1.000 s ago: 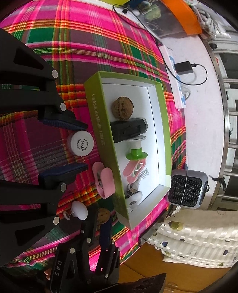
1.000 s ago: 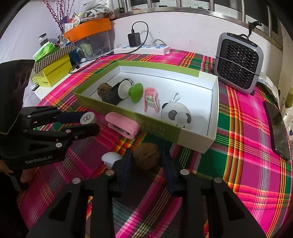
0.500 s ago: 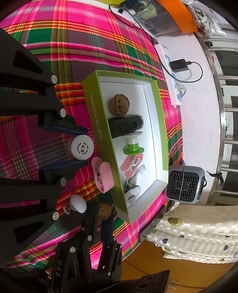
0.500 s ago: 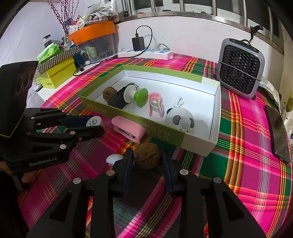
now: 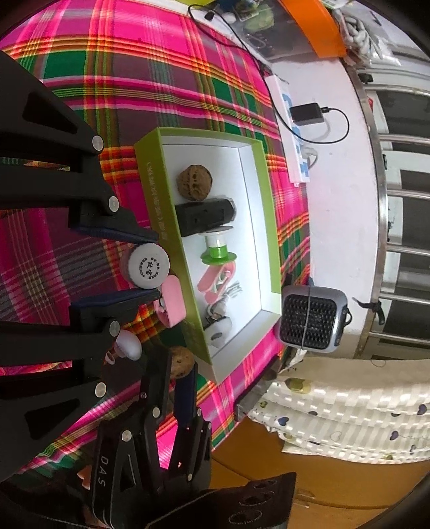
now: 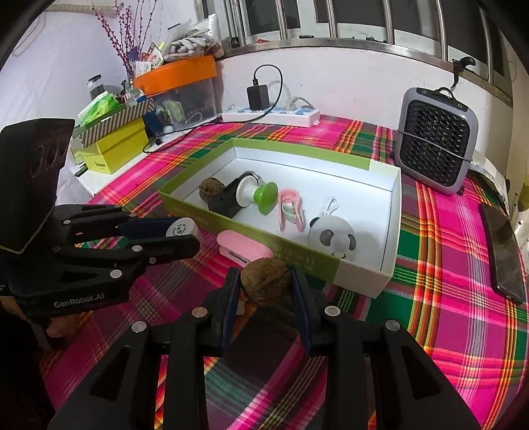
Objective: Organize objects
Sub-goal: 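Carry the walnut and white jar over the box with both grippers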
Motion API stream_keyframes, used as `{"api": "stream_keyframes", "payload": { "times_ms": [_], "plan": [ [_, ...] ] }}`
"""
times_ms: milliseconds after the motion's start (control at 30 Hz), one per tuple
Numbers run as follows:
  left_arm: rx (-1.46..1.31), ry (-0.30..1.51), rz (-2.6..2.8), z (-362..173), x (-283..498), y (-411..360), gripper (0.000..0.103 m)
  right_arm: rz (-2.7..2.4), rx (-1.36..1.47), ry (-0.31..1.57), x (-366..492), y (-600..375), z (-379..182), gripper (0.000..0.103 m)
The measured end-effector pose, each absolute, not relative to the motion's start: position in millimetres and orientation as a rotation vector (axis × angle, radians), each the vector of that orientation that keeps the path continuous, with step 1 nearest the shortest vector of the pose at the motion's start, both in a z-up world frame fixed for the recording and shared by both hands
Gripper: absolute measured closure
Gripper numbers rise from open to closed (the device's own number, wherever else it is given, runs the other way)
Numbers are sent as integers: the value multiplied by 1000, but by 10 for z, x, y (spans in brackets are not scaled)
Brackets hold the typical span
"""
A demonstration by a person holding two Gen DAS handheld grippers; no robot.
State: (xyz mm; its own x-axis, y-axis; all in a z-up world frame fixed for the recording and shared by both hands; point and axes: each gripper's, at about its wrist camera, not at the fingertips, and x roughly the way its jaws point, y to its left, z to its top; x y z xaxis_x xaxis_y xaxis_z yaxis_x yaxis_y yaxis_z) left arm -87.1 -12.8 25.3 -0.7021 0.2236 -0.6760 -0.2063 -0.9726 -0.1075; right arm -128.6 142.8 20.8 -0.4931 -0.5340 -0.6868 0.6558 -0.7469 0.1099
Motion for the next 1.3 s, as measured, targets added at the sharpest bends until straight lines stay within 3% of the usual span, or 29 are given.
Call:
{"api": "stream_keyframes", "payload": {
  "times_ms": [1300],
  "plan": [
    [-1039, -51, 2700, 245, -883, -96, 77, -2260, 897, 177, -1257, 1454, 255, 71]
  ]
}}
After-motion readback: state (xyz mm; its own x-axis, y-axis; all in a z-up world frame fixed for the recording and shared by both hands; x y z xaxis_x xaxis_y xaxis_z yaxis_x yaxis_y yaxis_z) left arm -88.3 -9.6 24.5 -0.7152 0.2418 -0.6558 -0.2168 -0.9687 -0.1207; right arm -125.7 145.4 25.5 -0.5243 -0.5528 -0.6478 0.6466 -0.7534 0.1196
